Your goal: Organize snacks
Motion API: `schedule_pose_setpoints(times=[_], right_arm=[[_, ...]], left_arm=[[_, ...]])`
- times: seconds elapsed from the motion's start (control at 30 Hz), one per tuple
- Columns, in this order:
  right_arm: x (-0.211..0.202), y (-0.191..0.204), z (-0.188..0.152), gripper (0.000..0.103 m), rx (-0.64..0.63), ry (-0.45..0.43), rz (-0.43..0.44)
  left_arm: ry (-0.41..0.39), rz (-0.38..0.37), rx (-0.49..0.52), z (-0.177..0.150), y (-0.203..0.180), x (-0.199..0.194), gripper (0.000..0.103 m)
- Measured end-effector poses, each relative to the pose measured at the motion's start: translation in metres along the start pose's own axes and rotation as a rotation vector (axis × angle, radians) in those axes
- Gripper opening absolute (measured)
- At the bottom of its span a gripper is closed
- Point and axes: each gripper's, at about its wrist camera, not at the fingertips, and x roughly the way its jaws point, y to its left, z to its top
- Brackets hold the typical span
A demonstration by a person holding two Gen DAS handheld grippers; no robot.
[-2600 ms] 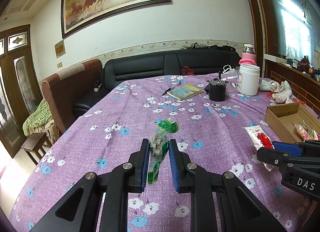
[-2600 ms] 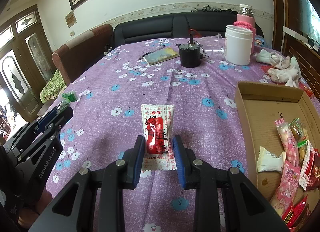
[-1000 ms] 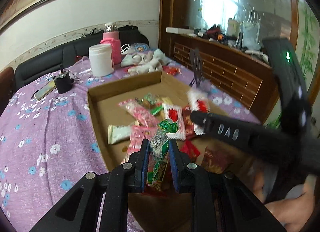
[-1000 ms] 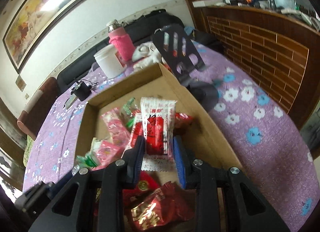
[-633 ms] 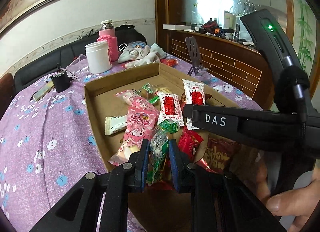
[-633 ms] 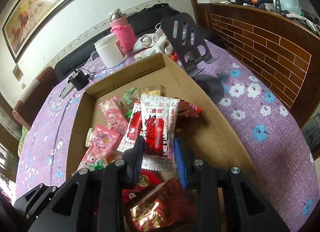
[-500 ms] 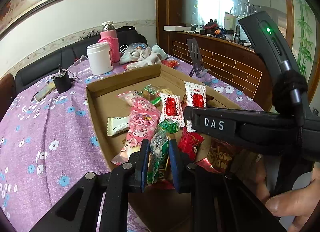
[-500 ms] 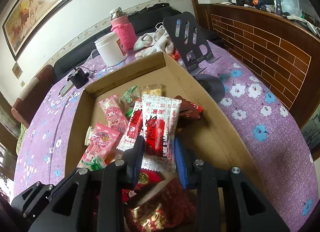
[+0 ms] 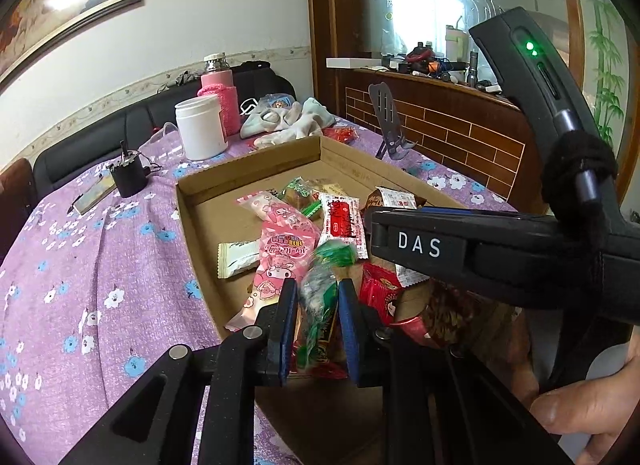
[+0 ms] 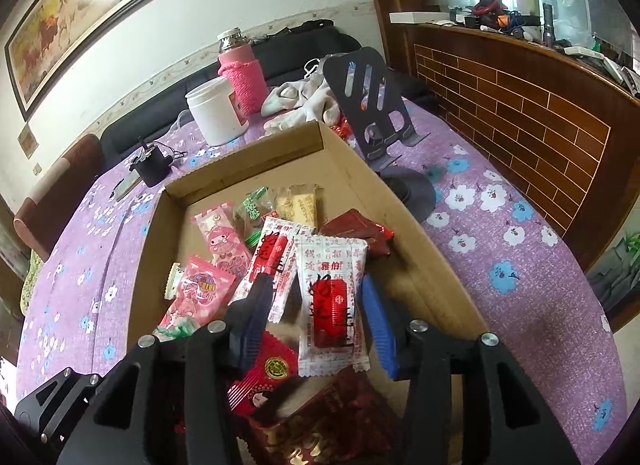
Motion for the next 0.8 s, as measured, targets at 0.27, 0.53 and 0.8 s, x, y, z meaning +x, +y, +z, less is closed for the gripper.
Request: schedule_pose_setpoints(times=[0.27,0.53,0.8], right_arm=[[-0.005,0.001,0.001,0.052,-0.009,-0.029,-0.024],[-0.009,0.001,0.002,0.058,-0.013,-0.052,-0.049],[-0.013,0.0,0.003,0.064,-0.008,-0.071,-0.066]], left_arm=[[-0.021,0.011,0.007,0.0,0.0,-0.003,0.033],[-0.04,0.021,0.012,0.001,-0.001,-0.006,0.043],[-0.048,0.027,0.009,0.001,0.0,-0.007,0.044]])
